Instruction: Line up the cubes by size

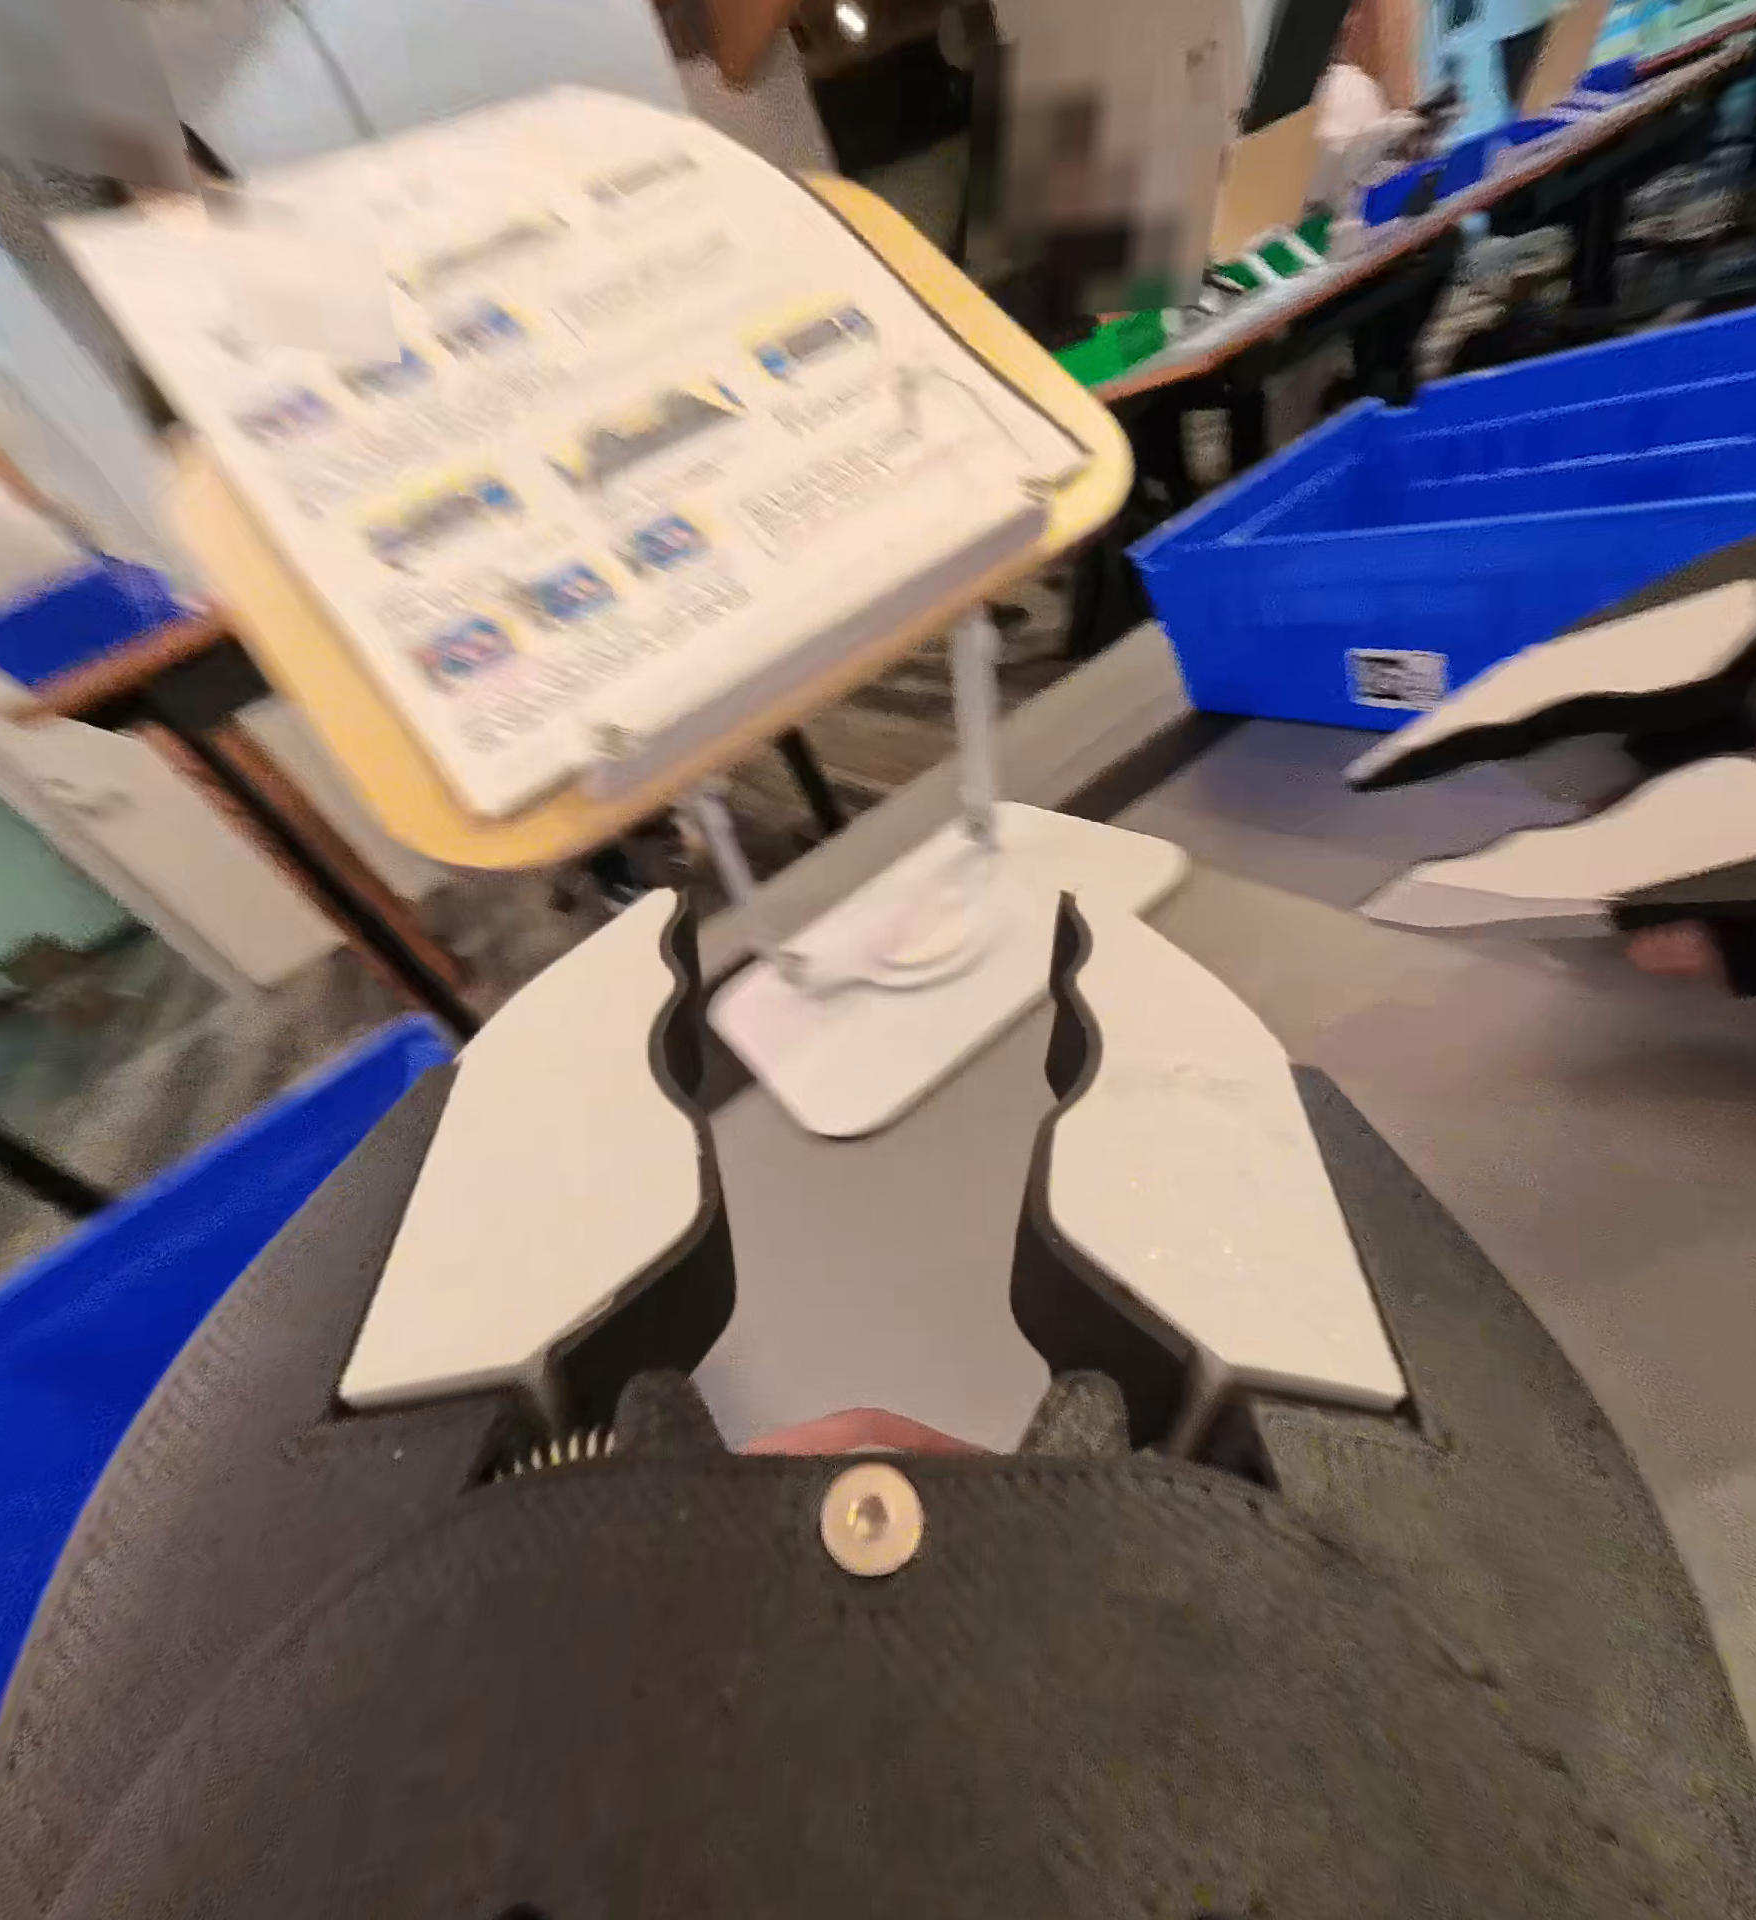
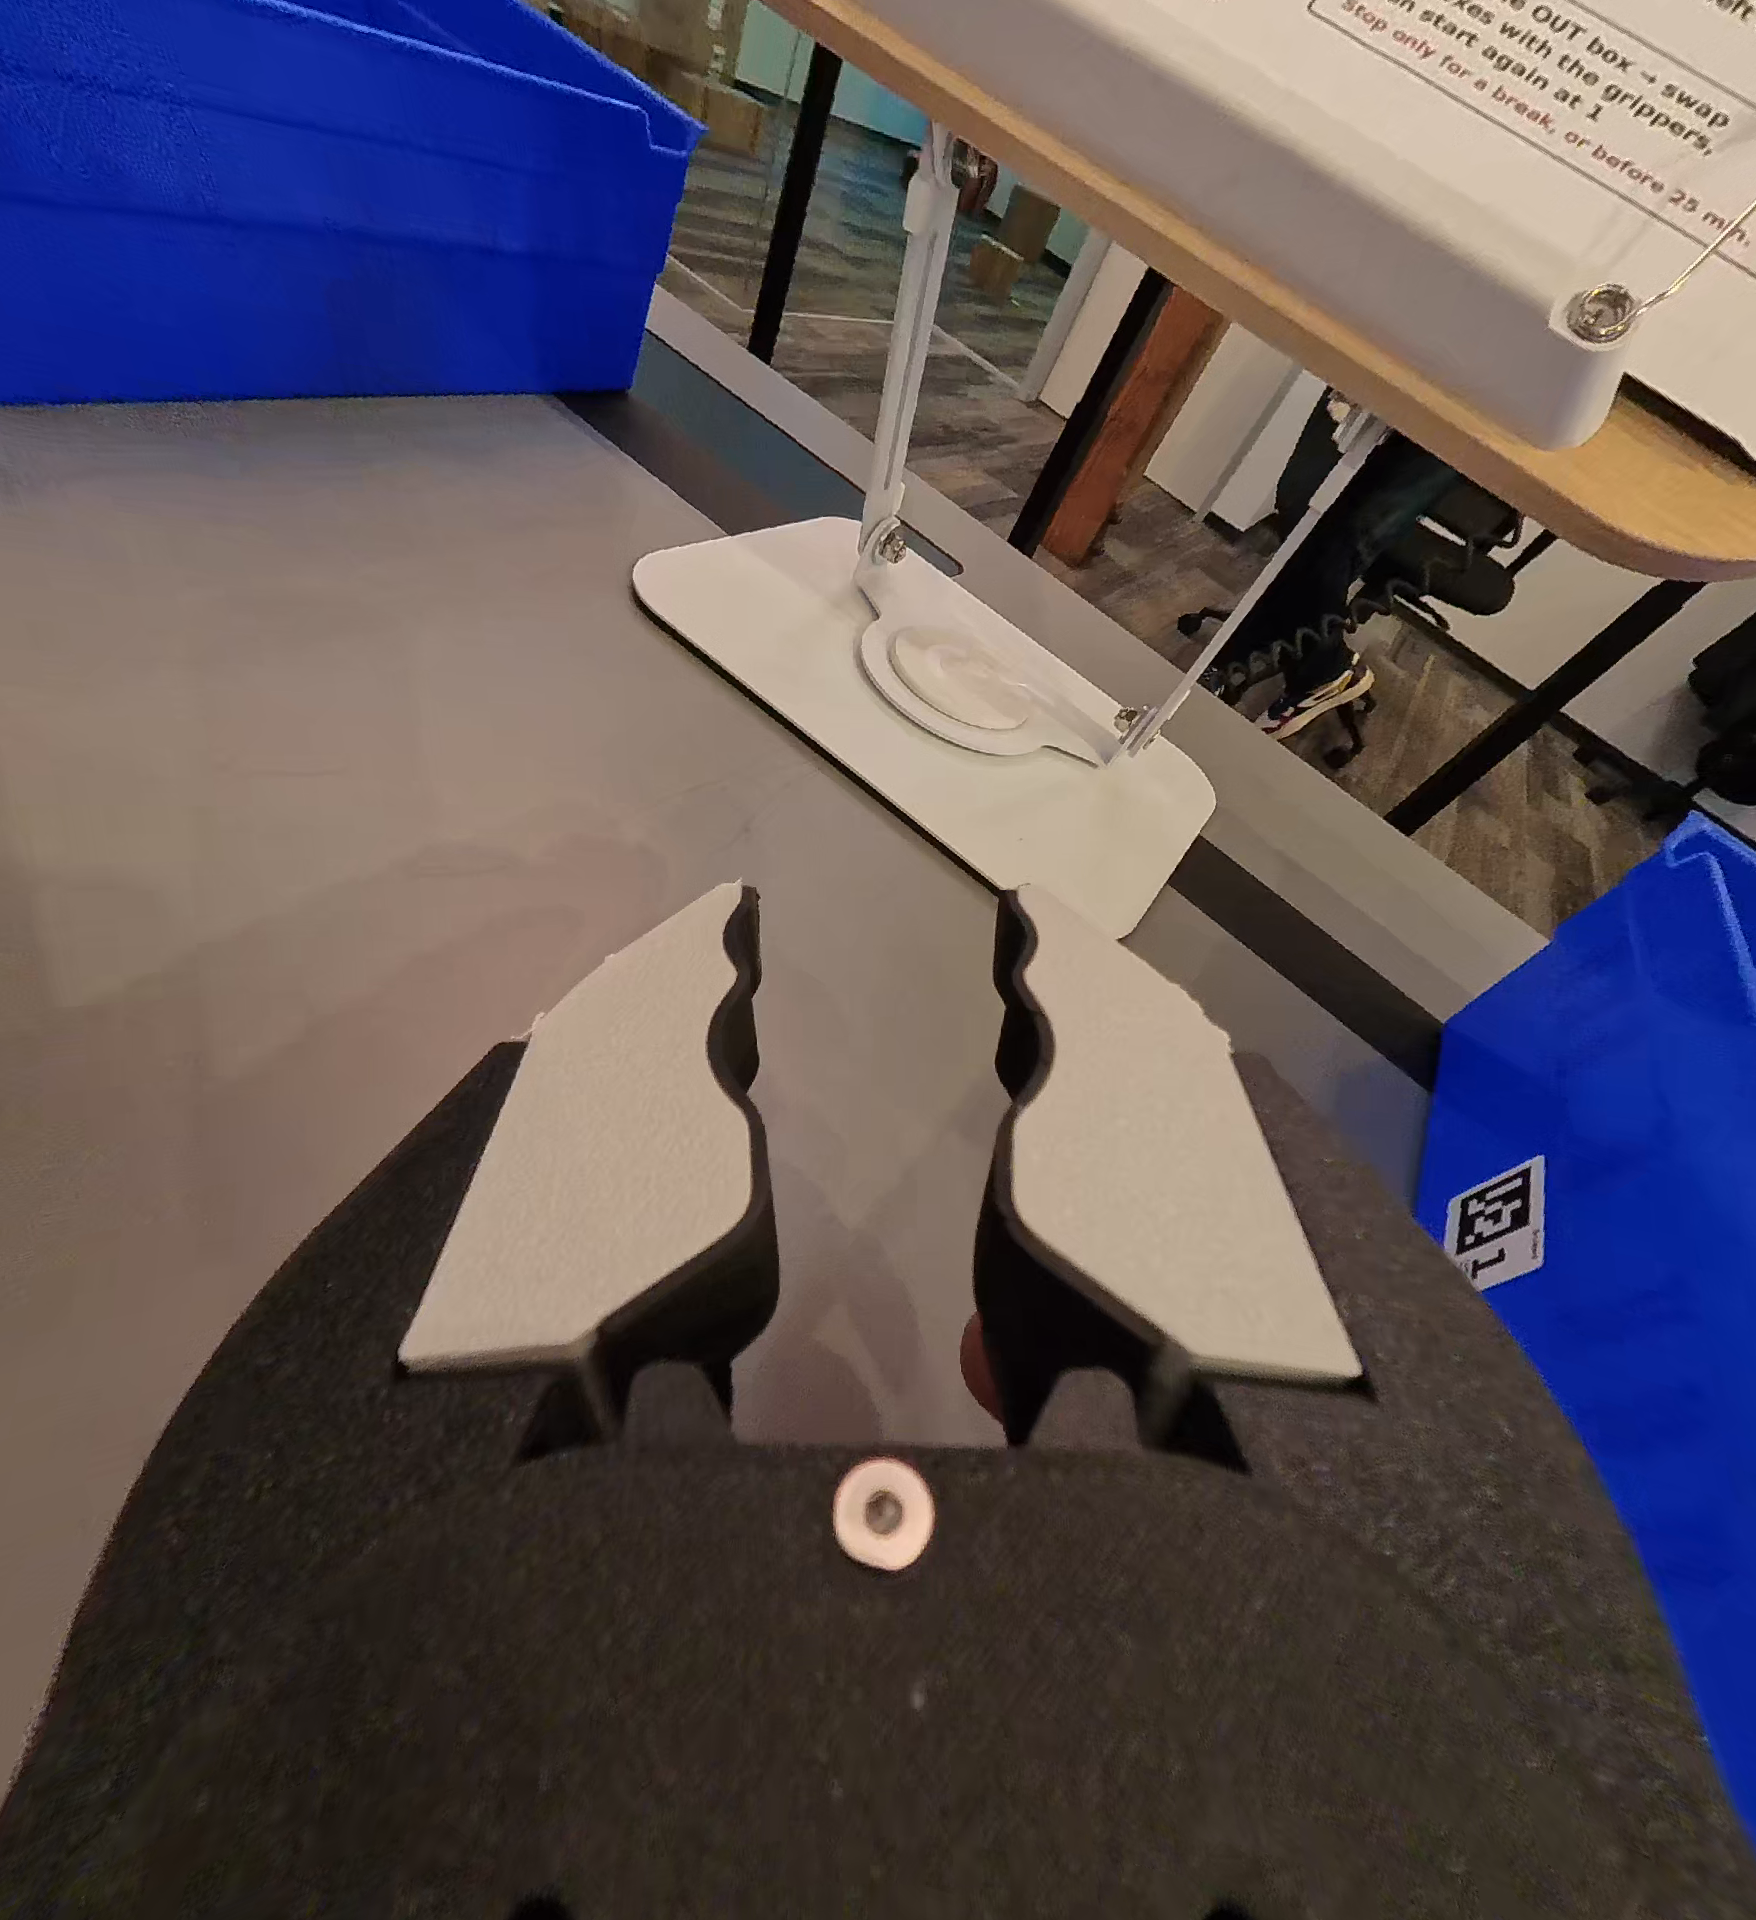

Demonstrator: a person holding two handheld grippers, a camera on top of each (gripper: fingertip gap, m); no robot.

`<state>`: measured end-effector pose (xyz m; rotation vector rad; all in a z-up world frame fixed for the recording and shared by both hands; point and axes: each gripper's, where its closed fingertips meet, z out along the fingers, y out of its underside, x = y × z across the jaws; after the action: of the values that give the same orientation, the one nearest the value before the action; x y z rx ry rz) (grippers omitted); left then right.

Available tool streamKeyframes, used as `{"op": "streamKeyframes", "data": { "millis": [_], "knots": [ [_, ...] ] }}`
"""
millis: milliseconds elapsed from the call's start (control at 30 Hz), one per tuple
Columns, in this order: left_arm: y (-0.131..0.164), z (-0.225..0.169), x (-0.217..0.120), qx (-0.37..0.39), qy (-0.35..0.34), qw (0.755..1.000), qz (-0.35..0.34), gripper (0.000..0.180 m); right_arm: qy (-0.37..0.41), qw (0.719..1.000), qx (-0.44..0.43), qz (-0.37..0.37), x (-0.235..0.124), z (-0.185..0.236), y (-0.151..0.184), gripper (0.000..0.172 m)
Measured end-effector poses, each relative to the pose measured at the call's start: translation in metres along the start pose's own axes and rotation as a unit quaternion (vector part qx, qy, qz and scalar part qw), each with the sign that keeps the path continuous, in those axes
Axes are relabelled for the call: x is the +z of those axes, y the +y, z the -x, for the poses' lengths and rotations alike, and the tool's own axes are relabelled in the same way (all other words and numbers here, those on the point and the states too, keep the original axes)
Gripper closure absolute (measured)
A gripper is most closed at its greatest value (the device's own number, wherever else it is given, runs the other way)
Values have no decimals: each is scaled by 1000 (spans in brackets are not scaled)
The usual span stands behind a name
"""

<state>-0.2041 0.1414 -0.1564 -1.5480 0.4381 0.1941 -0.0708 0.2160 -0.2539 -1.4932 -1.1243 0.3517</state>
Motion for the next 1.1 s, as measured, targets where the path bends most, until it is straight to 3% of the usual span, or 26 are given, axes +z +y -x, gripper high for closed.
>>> {"op": "streamKeyframes", "data": {
  "millis": [100,267,367,533,667,867,1100],
  "knots": [
    [-20,54,-28,32,-44,998,-45,119,-1,1000,0,-1,0,0,0,129],
    [6,125,-40,85,-21,994,59,113,-6,1000,-5,7,2,2,1,129],
    [36,148,-32,141,35,980,137,111,-6,1000,-7,7,2,3,2,130],
    [85,162,-10,195,149,940,236,106,-9,1000,-11,11,2,4,2,130],
    [125,160,6,179,222,913,292,103,-11,1000,-14,12,3,5,3,130],
    [181,150,19,198,287,860,372,93,-13,1000,-14,12,3,6,3,130],
    [207,146,23,208,317,825,418,95,-16,1000,-16,14,3,7,3,130]
  ]
}}
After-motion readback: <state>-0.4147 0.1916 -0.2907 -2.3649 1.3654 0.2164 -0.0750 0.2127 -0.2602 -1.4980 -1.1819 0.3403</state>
